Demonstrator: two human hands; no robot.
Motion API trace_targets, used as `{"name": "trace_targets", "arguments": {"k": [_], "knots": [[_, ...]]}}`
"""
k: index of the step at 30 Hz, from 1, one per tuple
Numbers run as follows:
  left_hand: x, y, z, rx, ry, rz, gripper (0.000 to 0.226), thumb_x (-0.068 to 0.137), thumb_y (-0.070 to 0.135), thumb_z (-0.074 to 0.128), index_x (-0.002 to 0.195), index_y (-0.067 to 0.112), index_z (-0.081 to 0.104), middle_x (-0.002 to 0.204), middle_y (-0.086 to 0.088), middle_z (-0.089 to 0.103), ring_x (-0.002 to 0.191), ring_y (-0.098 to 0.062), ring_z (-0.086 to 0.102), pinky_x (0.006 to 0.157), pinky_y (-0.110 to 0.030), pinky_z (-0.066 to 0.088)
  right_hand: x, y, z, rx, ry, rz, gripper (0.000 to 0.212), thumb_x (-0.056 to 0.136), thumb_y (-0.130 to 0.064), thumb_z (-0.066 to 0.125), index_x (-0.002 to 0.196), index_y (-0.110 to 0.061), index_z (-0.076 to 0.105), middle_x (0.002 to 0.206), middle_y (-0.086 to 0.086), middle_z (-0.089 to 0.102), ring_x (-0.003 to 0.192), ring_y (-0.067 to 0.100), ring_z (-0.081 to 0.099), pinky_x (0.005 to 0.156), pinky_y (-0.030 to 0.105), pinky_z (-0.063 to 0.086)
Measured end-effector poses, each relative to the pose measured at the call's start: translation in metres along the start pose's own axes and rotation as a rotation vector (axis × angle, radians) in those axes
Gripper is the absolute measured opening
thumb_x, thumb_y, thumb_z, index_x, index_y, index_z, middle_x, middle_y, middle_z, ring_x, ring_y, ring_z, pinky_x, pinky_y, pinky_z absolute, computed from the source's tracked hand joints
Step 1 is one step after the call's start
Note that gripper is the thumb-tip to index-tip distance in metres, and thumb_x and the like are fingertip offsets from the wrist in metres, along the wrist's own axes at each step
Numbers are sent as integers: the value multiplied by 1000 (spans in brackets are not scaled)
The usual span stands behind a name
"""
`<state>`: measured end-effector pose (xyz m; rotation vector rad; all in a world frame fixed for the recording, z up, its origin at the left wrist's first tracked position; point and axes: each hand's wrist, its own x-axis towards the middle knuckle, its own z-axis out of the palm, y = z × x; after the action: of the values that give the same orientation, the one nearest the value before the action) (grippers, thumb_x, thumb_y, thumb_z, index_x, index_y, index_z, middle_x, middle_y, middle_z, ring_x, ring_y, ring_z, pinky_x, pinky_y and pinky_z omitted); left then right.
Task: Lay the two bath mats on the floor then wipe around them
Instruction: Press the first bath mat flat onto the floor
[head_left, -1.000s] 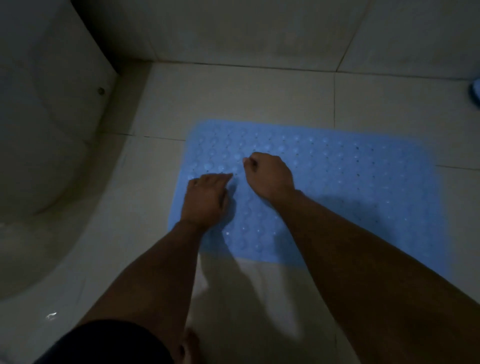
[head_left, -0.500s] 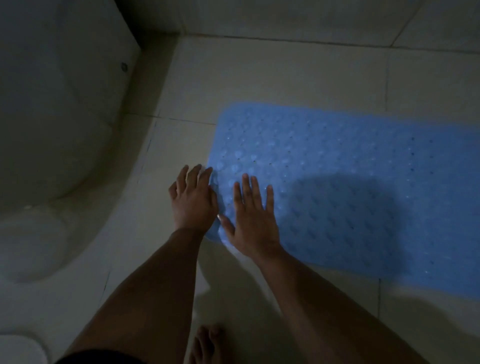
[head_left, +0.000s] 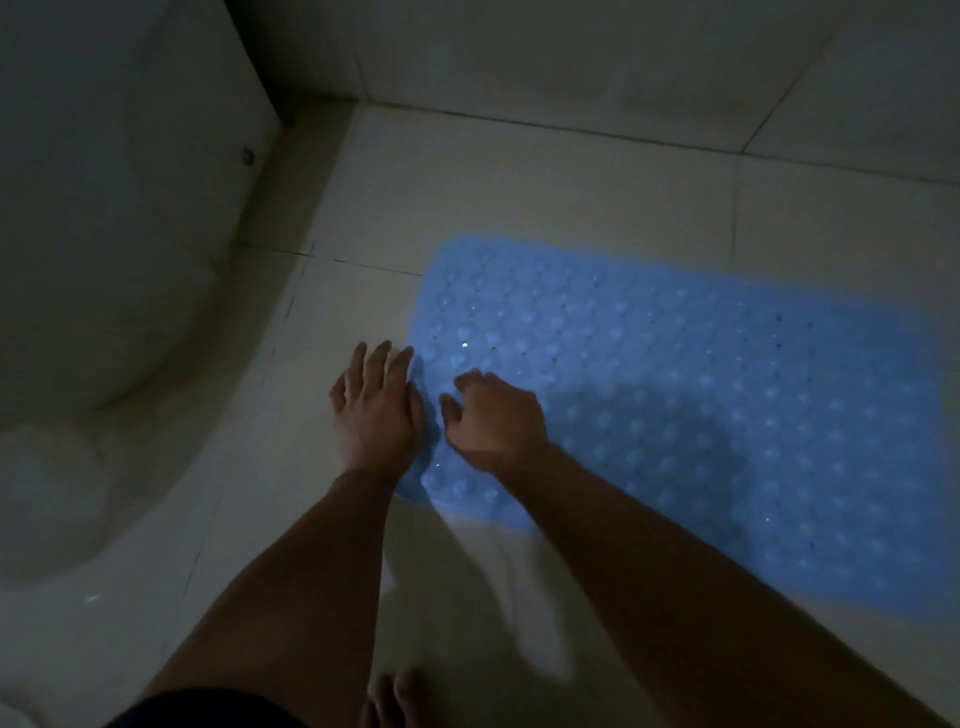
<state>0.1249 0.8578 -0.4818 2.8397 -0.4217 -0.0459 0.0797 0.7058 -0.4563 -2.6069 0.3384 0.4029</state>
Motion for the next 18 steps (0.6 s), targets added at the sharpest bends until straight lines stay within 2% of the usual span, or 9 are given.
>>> {"name": "trace_targets", "arguments": {"k": [2,4,6,9,11,13,18], "knots": [[-4,10,3,-15,-38,32,57,99,40,31,148,19,52,158,-11,46,154,-35,29,118,-56,32,15,7,-26,95,-20,17,32,97,-40,48,118,-22,64,120,7,69,113,32,64,93,40,51],[-8,20,10,-14,-140,95,64,101,46,23,157,20,41,166,-12,33,158,-34,17,124,-56,25,23,17,-41,161,-37,-12,27,95,-34,52,116,-25,67,119,3,71,111,29,66,91,38,55],[-12,28,20,5,-229,165,71,102,56,18,164,21,25,172,-11,14,160,-34,2,127,-55,15,22,30,-49,194,15,-37,24,93,-32,54,111,-26,69,114,1,73,108,27,67,89,40,56],[-17,31,34,84,-264,166,83,99,72,17,166,24,1,173,-9,-10,159,-32,-14,129,-53,2,18,52,-56,261,92,-46,22,92,-31,56,108,-24,69,110,-1,74,105,24,68,87,41,57],[-20,30,37,135,-194,157,88,98,75,21,166,24,-1,173,-9,-10,159,-31,-13,129,-53,2,18,69,-62,278,167,-49,23,90,-31,56,105,-23,71,108,-2,75,103,23,69,86,41,57],[-20,30,39,118,-142,149,87,97,74,26,166,25,5,174,-7,-4,160,-29,-9,129,-53,4,19,93,-69,291,267,-35,25,87,-33,54,102,-23,72,104,-1,75,100,24,70,85,40,57],[-30,34,41,113,-201,136,102,86,89,29,166,30,5,174,-3,-6,160,-25,-9,129,-51,1,-7,154,-83,198,351,-13,29,88,-35,51,104,-24,73,100,-2,73,96,26,66,83,42,55]]}}
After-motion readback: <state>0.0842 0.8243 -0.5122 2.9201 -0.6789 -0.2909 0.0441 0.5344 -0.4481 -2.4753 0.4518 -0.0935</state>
